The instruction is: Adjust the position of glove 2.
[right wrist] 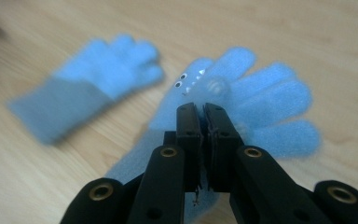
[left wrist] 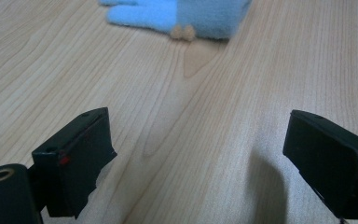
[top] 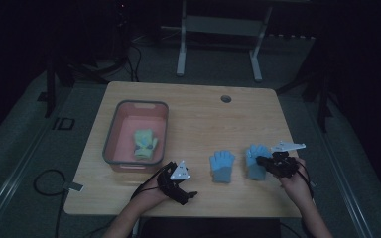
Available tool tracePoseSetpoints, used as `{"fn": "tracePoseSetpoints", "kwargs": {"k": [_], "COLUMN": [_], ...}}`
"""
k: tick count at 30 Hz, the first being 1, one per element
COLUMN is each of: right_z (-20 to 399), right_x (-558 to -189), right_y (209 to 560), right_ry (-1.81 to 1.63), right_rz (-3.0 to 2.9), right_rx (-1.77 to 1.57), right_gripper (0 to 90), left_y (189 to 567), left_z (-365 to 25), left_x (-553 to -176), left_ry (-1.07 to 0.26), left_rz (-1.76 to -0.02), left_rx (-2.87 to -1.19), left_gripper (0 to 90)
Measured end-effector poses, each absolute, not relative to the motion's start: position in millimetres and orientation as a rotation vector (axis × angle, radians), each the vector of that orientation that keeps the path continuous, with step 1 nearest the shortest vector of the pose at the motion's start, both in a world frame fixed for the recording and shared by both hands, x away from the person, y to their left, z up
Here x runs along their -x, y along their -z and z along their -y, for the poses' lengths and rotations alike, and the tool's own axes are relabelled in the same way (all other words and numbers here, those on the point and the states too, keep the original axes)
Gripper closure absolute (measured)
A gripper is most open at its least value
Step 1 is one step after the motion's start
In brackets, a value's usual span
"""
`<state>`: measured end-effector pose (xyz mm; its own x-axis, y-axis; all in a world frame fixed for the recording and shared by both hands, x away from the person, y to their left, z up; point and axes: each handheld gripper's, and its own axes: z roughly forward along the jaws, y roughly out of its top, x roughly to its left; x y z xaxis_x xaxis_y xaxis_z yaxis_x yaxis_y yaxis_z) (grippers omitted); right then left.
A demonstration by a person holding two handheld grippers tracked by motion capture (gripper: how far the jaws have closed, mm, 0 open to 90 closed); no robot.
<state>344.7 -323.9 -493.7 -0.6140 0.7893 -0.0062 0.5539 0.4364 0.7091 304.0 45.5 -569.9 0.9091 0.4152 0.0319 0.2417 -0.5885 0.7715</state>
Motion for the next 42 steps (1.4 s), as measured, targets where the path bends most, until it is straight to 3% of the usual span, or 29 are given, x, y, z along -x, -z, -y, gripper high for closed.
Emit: {"fn": "tracePoseSetpoints", "kwargs": {"k": [7, 15, 26, 42], "right_z": [303, 270, 232, 227], "right_x": [-336, -333, -335, -345], "right_y": [459, 448, 462, 508], "right_ry": [-1.077, -1.163, -1.186, -1.126], "right_rz": [-2.346, -2.381, -2.431, -2.523], "right_rx": [-1.071, -0.989, -0.991, -1.092], "right_gripper": [85.7, 85.7, 85.6, 85.3], "left_y": [570, 568, 566, 566], "left_z": [-46, -47, -48, -48], "left_x": [-304, -304, -302, -303], "left_ry": [-0.266, -0.270, -0.274, -0.269], "left_rz": [-0.470, -0.470, -0.467, -0.481], "left_rx": [-2.218, -2.208, -2.203, -2.200], "left_gripper": [8.4, 8.4, 8.4, 8.4]}}
